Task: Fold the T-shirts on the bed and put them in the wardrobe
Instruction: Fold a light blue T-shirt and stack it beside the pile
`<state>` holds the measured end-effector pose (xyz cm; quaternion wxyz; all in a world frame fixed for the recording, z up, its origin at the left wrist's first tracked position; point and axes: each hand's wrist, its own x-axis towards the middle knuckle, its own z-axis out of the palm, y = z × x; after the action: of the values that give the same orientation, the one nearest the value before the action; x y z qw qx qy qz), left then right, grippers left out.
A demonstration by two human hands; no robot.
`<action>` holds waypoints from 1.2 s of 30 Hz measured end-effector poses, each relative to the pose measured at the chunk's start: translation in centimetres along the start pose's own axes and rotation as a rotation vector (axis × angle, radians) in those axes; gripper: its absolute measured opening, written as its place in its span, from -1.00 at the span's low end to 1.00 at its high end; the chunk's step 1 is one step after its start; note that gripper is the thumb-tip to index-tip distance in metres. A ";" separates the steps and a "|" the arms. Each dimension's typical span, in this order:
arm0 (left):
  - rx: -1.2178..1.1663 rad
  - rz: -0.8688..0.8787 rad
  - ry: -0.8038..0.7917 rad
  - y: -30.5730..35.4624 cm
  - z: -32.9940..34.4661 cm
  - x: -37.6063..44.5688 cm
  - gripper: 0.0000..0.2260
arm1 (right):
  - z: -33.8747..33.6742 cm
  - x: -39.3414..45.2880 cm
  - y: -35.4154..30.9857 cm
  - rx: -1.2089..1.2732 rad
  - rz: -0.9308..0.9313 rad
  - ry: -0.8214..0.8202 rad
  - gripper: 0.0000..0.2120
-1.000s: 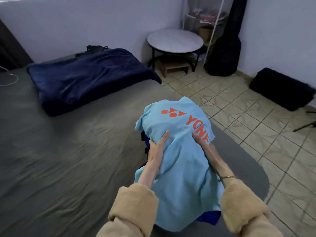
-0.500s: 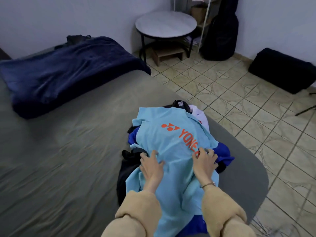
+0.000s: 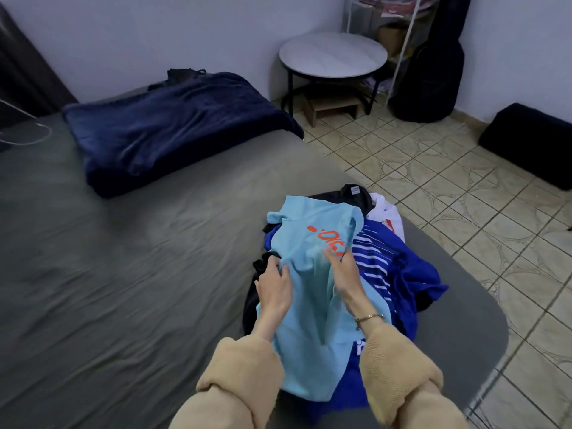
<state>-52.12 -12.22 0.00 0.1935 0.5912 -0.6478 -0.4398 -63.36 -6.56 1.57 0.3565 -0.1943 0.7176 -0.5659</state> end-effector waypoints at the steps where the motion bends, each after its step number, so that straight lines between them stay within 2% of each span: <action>1: -0.025 -0.020 0.006 -0.1 -1.0 -0.2 -0.82 | 0.8 -0.4 -0.4 0.012 0.004 -0.043 -0.78; 4: -0.094 -0.048 0.049 -0.7 -4.8 -0.9 -0.80 | 3.5 -2.0 -2.2 0.004 -0.039 -0.152 -0.67; 10: -0.218 -0.115 -0.005 -3.5 -14.4 -1.8 -0.82 | 10.1 -7.4 -5.5 -0.031 -0.136 -0.395 -0.76; 12: -0.157 -0.140 -0.078 -4.9 -17.6 -2.1 -0.85 | 12.2 -9.0 -6.5 -0.033 -0.173 -0.475 -0.92; 14: 0.039 -0.142 -0.139 -7.6 -22.1 -3.2 -0.83 | 15.3 -12.0 -7.8 -0.049 -0.233 -0.573 -0.88; 16: 0.084 -0.132 -0.091 -9.8 -26.7 -4.8 -0.78 | 18.2 -15.3 -8.8 -0.114 -0.314 -0.644 -0.90; 17: 0.014 -0.128 -0.057 -10.4 -28.7 -5.7 -0.82 | 19.6 -16.7 -9.0 -0.157 -0.346 -0.685 -0.93; 18: -0.098 -0.145 -0.036 -10.8 -30.7 -6.4 -0.85 | 20.9 -18.1 -9.0 -0.206 -0.390 -0.718 -0.89; 21: -0.485 -0.357 -0.161 -11.8 -36.3 -9.1 -0.61 | 25.2 -22.6 -8.3 -0.331 -0.489 -0.870 -0.80; 23: -0.436 -0.412 -0.174 -14.4 -38.6 -10.4 -0.63 | 27.5 -25.5 -7.3 -0.425 -0.510 -0.994 -0.80; 24: -0.342 -0.391 -0.165 -16.0 -39.3 -11.1 -0.67 | 28.7 -26.7 -6.6 -0.471 -0.502 -1.054 -0.75; 26: -0.198 -0.387 -0.097 -19.2 -40.5 -12.6 -0.61 | 30.5 -28.7 -4.5 -0.561 -0.464 -1.192 -0.62; 29: -0.245 -0.528 0.012 -25.1 -41.7 -14.8 -0.67 | 32.1 -30.2 -0.6 -0.699 -0.365 -1.370 -0.46; 31: -0.213 -0.617 0.157 -29.2 -41.9 -15.6 -0.84 | 32.2 -30.3 2.2 -0.788 -0.316 -1.339 -0.46; 34: 0.018 -0.744 0.291 -33.6 -41.3 -16.9 -0.77 | 31.3 -29.4 5.6 -0.870 -0.174 -1.135 -0.57; 36: 0.069 -0.676 0.306 -34.2 -40.4 -17.7 -0.74 | 30.0 -28.2 7.2 -0.972 -0.111 -1.019 -0.62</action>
<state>3.40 -6.54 -0.83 0.1118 0.8368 -0.3941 -0.3633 -21.63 -5.46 -0.16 0.4915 -0.6087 0.6217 -0.0371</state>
